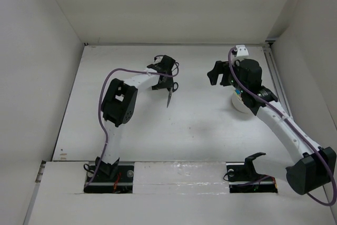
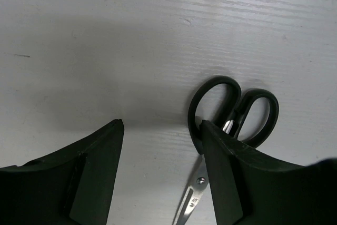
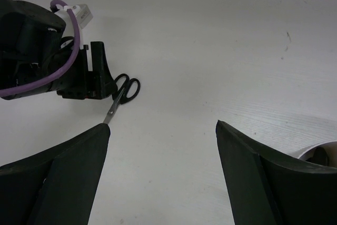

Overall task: Sort the stationery into containers
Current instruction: Pick up the scissors from the center of the board.

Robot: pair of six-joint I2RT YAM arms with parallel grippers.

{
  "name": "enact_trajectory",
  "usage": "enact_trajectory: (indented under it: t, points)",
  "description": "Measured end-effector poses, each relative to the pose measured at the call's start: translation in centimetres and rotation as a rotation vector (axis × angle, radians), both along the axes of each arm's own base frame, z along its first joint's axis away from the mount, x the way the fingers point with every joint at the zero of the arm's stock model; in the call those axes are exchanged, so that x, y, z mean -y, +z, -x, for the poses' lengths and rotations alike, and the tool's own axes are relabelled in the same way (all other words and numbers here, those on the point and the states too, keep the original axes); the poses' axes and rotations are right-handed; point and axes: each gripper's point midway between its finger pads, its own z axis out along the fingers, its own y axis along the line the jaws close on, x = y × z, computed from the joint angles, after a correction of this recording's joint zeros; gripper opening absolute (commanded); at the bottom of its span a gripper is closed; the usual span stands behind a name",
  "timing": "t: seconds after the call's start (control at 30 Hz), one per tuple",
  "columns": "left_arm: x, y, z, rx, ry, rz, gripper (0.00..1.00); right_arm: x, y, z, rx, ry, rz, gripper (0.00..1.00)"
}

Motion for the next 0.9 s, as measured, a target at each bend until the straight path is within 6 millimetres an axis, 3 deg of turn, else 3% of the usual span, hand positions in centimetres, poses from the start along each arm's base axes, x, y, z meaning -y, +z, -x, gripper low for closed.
enact_trajectory:
  t: [0.17,0.33,0.43,0.5,0.53,0.7,0.73,0.77,0.8,0.9]
  points:
    - [-0.6,-0.2,-0.3,-0.004,0.012,-0.002,0.56,-0.5,0.0,0.2,0.000,0.014,0.000,0.87]
    - [-0.4,-0.3,-1.2,-0.005,0.009,-0.011,0.34,-0.7,0.0,0.3,0.000,0.020,0.000,0.87]
    - [-0.3,-0.4,-1.6,-0.008,0.006,-0.015,0.27,-0.9,0.0,0.4,0.000,0.025,-0.001,0.87]
    - [-0.3,-0.5,-1.5,-0.013,0.004,-0.014,0.06,-1.0,0.1,0.5,-0.003,0.028,0.000,0.87]
    - [-0.2,-0.5,-1.6,-0.013,0.005,-0.014,0.00,-1.0,0.2,0.5,-0.003,0.031,-0.001,0.87]
    - [-0.1,-0.5,-1.7,-0.022,-0.007,0.013,0.00,-1.5,0.9,1.1,0.002,0.079,-0.024,0.87]
    - [0.0,-0.6,-1.8,-0.018,-0.010,0.026,0.00,-1.4,1.2,1.2,0.006,0.089,-0.031,0.90]
    - [-0.1,-0.5,-1.8,-0.011,-0.012,0.040,0.00,-1.3,1.5,1.4,0.010,0.102,-0.040,1.00]
    - [-0.1,-0.4,-1.7,-0.001,-0.015,0.056,0.00,-1.2,1.8,1.5,0.015,0.115,-0.050,1.00]
    - [-0.7,-0.2,0.2,0.004,-0.032,0.096,0.00,-0.6,3.0,2.0,0.044,0.157,-0.082,1.00]
